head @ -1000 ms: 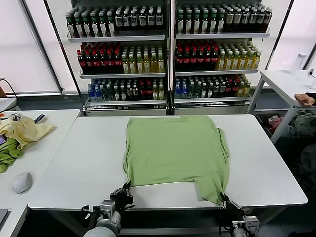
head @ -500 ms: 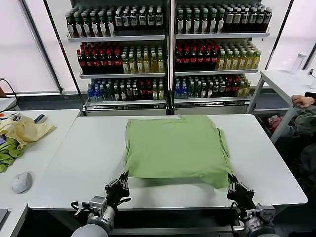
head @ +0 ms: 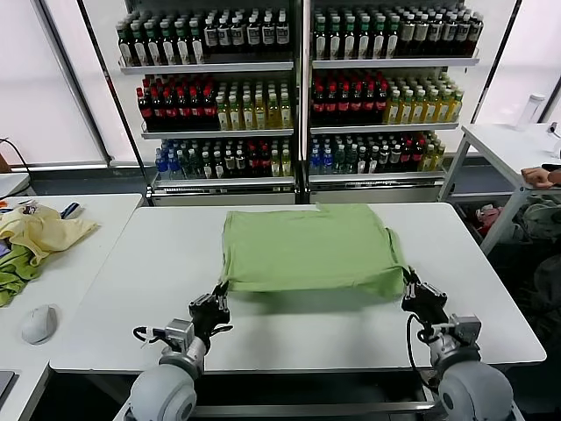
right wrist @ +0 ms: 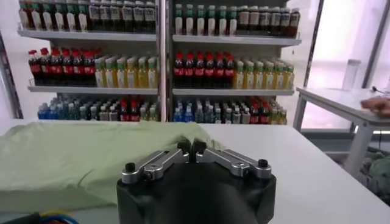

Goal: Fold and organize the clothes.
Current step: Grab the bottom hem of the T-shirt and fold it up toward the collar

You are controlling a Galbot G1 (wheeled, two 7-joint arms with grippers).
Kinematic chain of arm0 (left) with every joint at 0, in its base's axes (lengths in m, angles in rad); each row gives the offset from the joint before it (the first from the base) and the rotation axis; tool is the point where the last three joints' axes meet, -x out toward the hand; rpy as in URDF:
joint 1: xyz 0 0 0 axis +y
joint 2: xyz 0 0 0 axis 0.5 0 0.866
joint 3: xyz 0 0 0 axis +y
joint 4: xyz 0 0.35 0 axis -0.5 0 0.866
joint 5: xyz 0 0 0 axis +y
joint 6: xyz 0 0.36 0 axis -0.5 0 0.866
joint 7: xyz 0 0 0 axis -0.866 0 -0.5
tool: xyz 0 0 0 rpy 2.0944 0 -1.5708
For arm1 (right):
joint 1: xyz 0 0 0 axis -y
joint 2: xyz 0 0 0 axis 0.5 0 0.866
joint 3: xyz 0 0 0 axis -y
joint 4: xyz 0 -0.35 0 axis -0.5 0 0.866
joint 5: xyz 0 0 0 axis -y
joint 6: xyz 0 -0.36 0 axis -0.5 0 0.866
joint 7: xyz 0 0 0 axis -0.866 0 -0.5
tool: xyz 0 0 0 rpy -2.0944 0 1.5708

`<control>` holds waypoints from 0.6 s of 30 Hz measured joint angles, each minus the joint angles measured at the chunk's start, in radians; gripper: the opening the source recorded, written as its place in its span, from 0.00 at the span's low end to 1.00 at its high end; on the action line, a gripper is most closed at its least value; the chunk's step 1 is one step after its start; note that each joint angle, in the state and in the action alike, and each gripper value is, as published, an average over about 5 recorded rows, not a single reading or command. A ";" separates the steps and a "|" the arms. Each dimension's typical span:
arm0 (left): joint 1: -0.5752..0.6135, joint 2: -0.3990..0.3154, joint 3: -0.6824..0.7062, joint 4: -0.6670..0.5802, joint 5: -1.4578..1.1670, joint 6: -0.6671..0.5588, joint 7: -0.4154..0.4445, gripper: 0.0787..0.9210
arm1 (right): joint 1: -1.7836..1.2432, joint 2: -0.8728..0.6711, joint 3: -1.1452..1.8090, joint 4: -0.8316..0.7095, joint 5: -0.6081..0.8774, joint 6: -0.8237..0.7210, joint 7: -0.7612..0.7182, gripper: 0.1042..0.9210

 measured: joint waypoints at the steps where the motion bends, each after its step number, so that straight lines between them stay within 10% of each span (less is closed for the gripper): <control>1: -0.016 -0.001 0.008 0.016 0.002 -0.001 -0.001 0.03 | 0.017 -0.002 -0.009 -0.015 -0.002 -0.002 -0.001 0.03; 18: -0.220 -0.038 0.109 0.262 0.090 0.001 -0.005 0.04 | 0.228 0.017 -0.146 -0.242 -0.079 -0.032 -0.020 0.09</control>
